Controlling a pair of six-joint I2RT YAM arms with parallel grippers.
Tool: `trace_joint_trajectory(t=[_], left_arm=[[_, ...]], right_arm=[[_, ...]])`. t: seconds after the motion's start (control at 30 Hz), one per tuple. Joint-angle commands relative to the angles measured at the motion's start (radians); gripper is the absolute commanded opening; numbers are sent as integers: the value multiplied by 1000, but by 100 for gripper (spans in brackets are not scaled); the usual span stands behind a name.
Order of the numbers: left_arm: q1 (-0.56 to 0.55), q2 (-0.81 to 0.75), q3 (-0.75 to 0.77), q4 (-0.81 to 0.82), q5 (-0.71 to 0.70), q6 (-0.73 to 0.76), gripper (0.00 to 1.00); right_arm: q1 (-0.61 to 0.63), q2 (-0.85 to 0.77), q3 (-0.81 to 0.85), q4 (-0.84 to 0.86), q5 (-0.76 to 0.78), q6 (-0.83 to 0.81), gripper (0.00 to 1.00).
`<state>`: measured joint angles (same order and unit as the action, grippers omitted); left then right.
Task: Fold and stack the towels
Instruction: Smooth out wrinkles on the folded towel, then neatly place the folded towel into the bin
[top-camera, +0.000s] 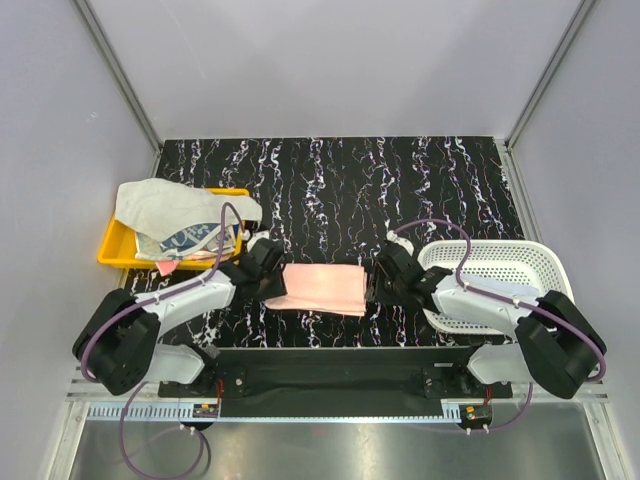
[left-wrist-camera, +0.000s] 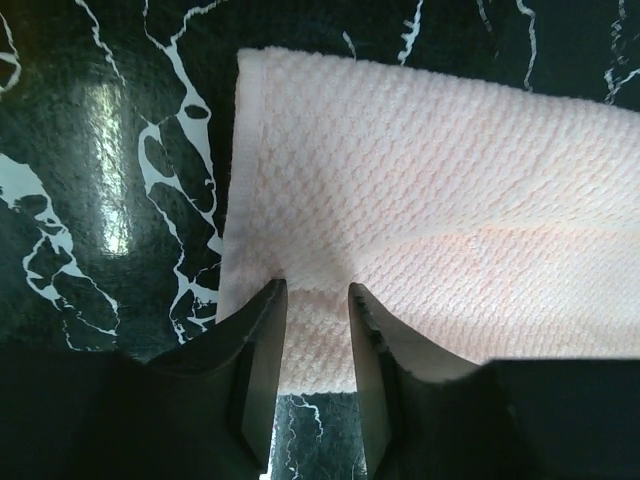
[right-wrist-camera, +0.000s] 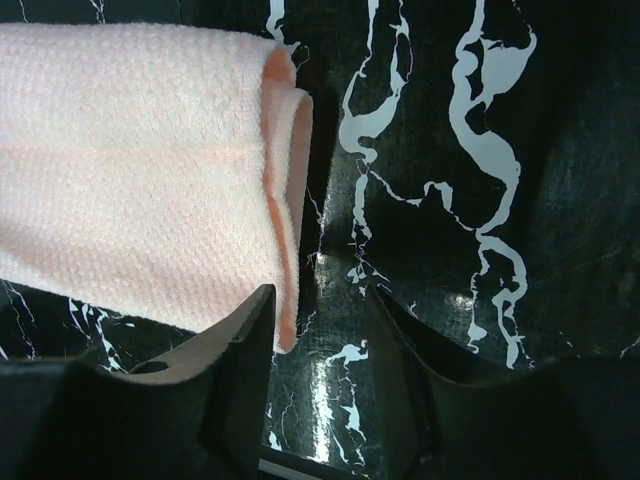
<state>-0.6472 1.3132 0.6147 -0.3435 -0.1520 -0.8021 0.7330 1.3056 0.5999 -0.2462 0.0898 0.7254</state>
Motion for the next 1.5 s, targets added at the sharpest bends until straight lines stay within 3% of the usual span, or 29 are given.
trace_joint_trajectory(t=[0.0,0.17,0.3,0.5,0.67,0.8,0.87,1.17,1.33,1.47], left_arm=[[-5,-35,91,-35,-44,58,39],[-64,-26,207,-68,-52,99,50],[-156,69,316,-69,-83,87,54],[-323,343,561,-178,-219,-35,59],[-445,601,904,-437,-428,-179,64],[-476,814,1080,-603,-492,-294,71],[-483,853,1112,-647,-503,-308,77],[-525,896,1096,-729,-529,-428,77],[-542,928,1099,-808,-558,-494,72],[-542,917,1036,-758,-538,-476,62]], right_arm=[[8,-28,51,-45,45,-30,48],[6,-88,78,-99,94,-34,56],[-26,-160,132,-204,142,-27,54],[-35,-443,259,-421,278,-15,57],[-38,-646,385,-560,376,-4,59],[-37,-723,472,-631,393,-20,59],[-37,-758,518,-662,404,-30,60],[-37,-792,606,-703,375,-83,61],[-35,-796,591,-700,358,-92,61],[-35,-795,578,-690,344,-95,62]])
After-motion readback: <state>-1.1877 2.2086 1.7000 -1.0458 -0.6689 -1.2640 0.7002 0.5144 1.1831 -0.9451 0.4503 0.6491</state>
